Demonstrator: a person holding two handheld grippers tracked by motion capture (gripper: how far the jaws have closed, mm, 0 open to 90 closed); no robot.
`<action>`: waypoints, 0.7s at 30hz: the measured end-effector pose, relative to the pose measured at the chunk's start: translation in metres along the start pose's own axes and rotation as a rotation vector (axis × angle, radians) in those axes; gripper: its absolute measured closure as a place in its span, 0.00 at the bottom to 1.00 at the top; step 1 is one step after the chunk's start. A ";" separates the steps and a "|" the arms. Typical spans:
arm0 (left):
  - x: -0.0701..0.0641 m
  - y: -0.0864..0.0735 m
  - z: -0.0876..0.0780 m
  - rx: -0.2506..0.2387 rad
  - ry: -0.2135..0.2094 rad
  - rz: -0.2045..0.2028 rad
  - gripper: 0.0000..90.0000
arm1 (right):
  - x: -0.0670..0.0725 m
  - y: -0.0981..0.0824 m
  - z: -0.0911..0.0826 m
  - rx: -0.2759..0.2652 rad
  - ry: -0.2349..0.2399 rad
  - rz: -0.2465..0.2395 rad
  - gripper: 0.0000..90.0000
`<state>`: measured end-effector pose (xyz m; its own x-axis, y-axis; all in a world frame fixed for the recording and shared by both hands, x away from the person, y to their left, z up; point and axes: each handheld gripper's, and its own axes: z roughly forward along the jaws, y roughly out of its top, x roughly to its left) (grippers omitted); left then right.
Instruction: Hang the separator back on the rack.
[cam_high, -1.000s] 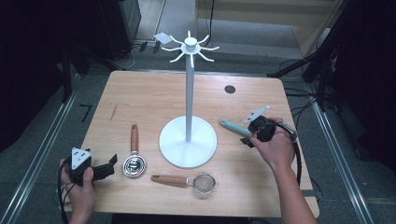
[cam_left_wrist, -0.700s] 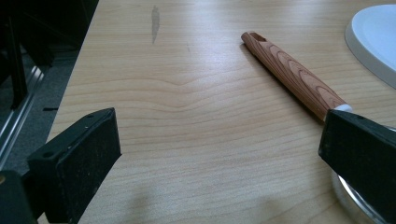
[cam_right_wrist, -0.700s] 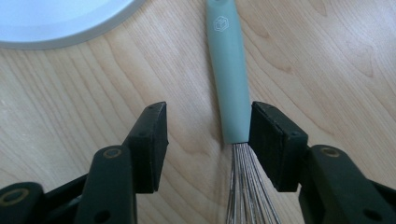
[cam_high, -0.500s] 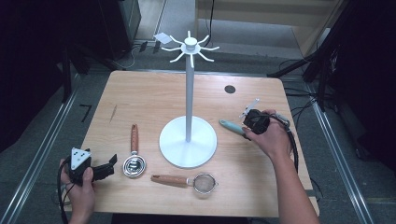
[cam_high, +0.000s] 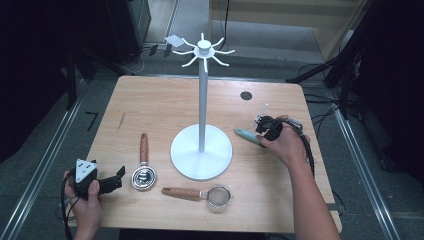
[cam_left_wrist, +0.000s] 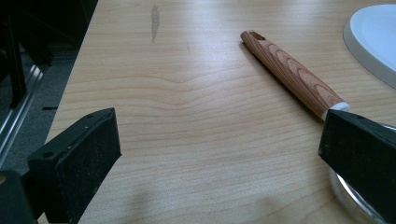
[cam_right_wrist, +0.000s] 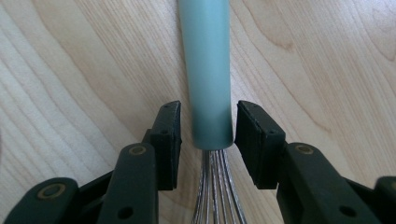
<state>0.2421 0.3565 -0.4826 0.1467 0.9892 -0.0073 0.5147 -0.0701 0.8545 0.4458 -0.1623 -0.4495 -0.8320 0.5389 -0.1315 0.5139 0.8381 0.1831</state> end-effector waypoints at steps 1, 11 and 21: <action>0.000 0.000 0.000 0.001 0.000 0.000 0.00 | 0.000 0.002 0.000 0.011 0.001 0.001 0.69; 0.000 0.000 0.000 -0.001 -0.002 0.000 0.00 | -0.007 0.012 0.013 0.081 0.054 0.001 0.73; 0.000 0.000 0.000 0.002 0.000 0.003 0.00 | -0.008 0.016 0.016 0.111 0.064 -0.036 0.77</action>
<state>0.2422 0.3563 -0.4826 0.1480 0.9890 -0.0051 0.5156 -0.0727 0.8537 0.4637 -0.1518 -0.4614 -0.8602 0.5048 -0.0725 0.5004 0.8629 0.0704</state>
